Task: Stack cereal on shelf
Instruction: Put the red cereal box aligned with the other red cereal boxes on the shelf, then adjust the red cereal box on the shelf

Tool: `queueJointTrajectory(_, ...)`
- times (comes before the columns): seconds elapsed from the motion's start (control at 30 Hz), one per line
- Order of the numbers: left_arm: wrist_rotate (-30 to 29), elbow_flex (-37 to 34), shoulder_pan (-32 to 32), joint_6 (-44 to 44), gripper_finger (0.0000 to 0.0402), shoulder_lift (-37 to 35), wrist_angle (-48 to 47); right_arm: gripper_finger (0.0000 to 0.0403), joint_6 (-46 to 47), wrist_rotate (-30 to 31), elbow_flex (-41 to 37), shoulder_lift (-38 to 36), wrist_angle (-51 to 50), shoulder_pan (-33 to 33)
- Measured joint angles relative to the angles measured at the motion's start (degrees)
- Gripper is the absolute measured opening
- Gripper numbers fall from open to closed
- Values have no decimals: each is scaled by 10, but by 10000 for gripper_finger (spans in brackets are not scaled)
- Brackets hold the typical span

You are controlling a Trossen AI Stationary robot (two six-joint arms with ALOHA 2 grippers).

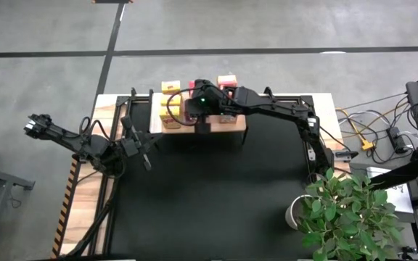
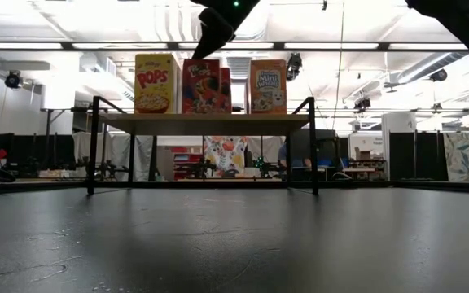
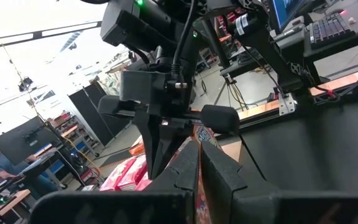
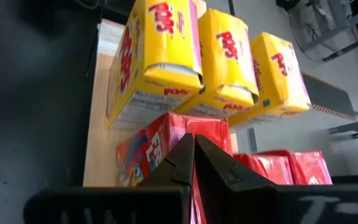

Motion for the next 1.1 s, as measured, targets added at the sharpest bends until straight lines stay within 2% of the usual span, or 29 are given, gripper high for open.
queueJointTrajectory(0.4, 0, 0, 0, 0, 0, 0, 0, 9, 18, -1, 5, -13, -45, 0)
queueJointTrajectory(1.1, 0, 0, 0, 0, 0, 0, 0, 9, 18, -2, 3, -34, -28, 4)
